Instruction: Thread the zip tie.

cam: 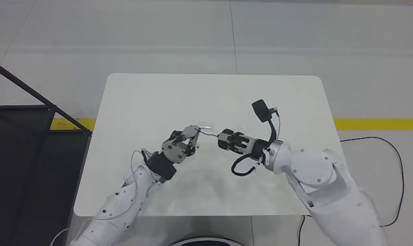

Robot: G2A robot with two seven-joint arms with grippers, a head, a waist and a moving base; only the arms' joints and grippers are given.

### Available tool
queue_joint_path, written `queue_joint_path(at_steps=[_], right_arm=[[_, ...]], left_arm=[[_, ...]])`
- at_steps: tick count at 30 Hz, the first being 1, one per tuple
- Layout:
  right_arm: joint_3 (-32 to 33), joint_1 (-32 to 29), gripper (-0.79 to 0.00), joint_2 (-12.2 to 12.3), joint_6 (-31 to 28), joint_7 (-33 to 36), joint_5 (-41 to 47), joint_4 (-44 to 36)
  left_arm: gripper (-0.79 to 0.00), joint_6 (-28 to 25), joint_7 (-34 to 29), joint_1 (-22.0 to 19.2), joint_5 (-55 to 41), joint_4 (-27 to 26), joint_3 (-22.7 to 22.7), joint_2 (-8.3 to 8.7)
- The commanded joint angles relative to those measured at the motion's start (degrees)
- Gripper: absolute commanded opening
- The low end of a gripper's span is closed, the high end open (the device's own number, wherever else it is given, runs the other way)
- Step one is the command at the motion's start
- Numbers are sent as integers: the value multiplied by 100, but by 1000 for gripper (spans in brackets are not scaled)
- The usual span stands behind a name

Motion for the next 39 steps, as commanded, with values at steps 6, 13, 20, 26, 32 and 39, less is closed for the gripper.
queue_joint_path(at_steps=[6, 13, 20, 26, 32, 39], right_arm=[[103, -62, -785, -32, -270, -147, 289, 2], [222, -177, -785, -28, -445, -102, 388, 8], [53, -48, -785, -47, -105, -95, 103, 11], [174, -72, 0, -81, -232, -212, 456, 32], [540, -348, 0, -76, -779, -244, 1002, 21], [736, -525, 0, -71, -1007, -299, 1268, 10]], left_arm=[[-785, 22, -28, -7, 116, 20, -5, -1], [-785, 18, -23, -36, 135, 73, 12, -14], [-785, -154, 85, -63, -173, 136, 44, -46], [-785, -979, 164, -28, -963, 48, 16, -62], [-785, -1772, -20, 130, -1848, -245, -137, -52], [-785, -2366, -430, 252, -2583, -461, -223, -48]])
